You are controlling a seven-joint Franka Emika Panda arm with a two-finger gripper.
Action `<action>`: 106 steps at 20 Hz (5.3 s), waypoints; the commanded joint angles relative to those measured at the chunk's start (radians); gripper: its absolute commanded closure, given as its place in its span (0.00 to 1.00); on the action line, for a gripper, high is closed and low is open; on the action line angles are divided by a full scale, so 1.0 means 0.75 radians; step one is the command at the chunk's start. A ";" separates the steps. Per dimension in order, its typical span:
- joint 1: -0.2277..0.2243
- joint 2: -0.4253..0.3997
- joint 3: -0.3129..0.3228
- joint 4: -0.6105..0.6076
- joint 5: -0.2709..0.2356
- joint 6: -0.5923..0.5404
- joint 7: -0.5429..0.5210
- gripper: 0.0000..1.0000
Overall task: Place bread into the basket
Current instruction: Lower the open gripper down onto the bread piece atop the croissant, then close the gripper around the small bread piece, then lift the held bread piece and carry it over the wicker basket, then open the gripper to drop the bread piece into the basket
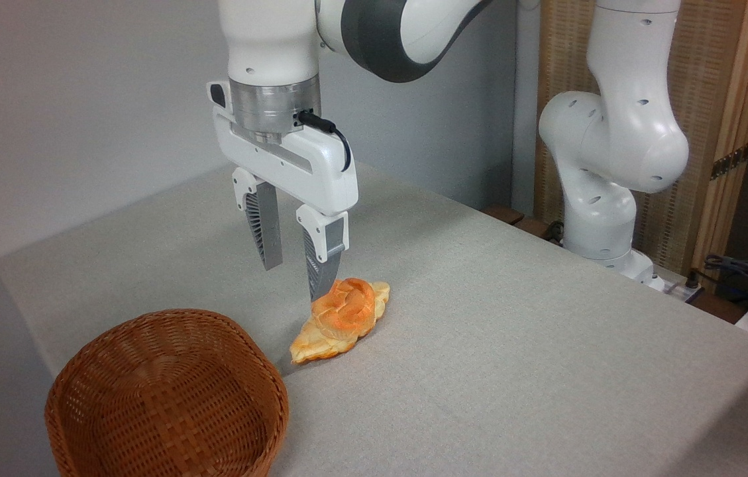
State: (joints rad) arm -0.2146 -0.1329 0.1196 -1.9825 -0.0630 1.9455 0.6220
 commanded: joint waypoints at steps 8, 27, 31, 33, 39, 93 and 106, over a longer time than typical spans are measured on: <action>-0.002 0.007 0.000 0.023 0.017 -0.021 0.007 0.00; -0.006 0.007 0.000 0.015 0.017 -0.021 0.011 0.00; -0.019 -0.013 -0.004 -0.024 0.019 -0.060 0.017 0.00; -0.019 -0.031 -0.002 -0.064 0.019 -0.064 0.032 0.00; -0.006 -0.023 0.010 -0.161 0.021 -0.042 0.132 0.00; -0.019 0.286 -0.004 0.119 -0.110 0.525 0.157 0.00; -0.017 0.063 0.004 0.134 0.029 -0.021 0.003 0.00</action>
State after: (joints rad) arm -0.2245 -0.0716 0.1171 -1.8826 -0.0976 2.0064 0.6738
